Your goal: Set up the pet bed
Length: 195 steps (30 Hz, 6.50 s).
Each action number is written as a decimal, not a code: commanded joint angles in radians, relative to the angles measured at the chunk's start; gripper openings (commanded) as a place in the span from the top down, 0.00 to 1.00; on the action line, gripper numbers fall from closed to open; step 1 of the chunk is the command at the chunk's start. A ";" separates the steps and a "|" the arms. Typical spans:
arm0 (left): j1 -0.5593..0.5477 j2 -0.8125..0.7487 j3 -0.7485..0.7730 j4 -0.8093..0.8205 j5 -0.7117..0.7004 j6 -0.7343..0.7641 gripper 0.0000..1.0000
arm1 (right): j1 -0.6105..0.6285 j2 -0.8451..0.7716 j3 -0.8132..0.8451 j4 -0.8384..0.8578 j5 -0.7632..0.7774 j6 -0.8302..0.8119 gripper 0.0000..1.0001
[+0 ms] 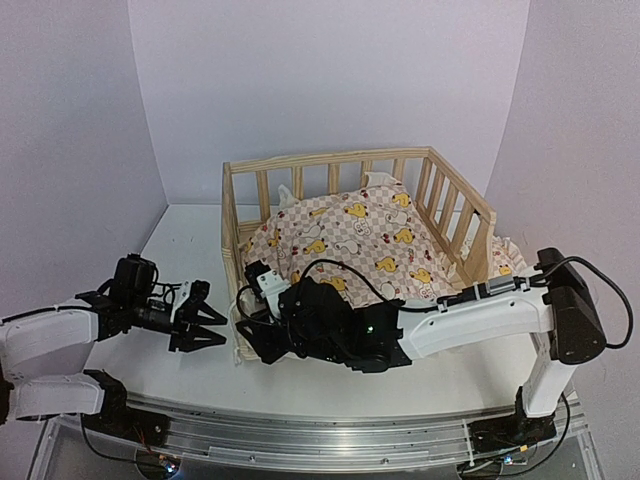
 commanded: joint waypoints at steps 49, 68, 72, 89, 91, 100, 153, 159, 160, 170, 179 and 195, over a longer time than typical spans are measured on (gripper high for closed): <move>-0.037 0.125 0.089 0.234 -0.375 0.291 1.00 | -0.022 -0.088 0.070 0.008 -0.023 -0.024 0.60; -0.026 0.108 0.108 0.193 -0.384 0.252 0.70 | -0.044 0.169 0.651 -0.329 0.375 -0.211 0.32; 0.017 0.081 0.113 0.113 -0.373 0.279 0.53 | -0.093 0.243 0.784 -0.479 0.284 -0.126 0.32; 0.242 0.099 0.216 0.033 -0.320 0.115 0.32 | -0.095 0.286 0.868 -0.667 -0.042 -0.127 0.94; 0.280 0.118 0.238 0.049 -0.305 0.060 0.32 | -0.095 0.261 0.835 -0.667 -0.154 -0.154 0.99; 0.359 0.049 0.290 -0.058 -0.165 0.135 0.34 | -0.098 0.050 0.572 -0.663 -0.638 -0.225 1.00; -0.705 0.350 -0.170 0.890 -0.806 -1.237 0.34 | 0.158 -0.421 -0.877 0.619 0.184 0.037 0.52; -0.705 0.471 -0.126 0.902 -0.870 -1.313 0.33 | 0.184 -0.111 -0.869 0.998 0.257 -0.051 0.56; -0.705 0.475 -0.123 0.896 -0.873 -1.319 0.33 | 0.184 -0.057 -0.875 1.106 0.280 -0.079 0.57; -0.704 0.330 -0.184 0.844 -0.860 -1.245 0.34 | 0.185 0.154 -0.791 1.300 0.563 -0.159 0.58; -0.706 0.177 -0.222 0.798 -0.757 -1.099 0.43 | 0.162 0.250 -0.707 1.300 0.580 -0.154 0.59; -0.708 0.066 -0.294 0.617 -0.473 0.842 0.36 | 0.130 0.218 -0.769 1.300 0.479 0.011 1.00</move>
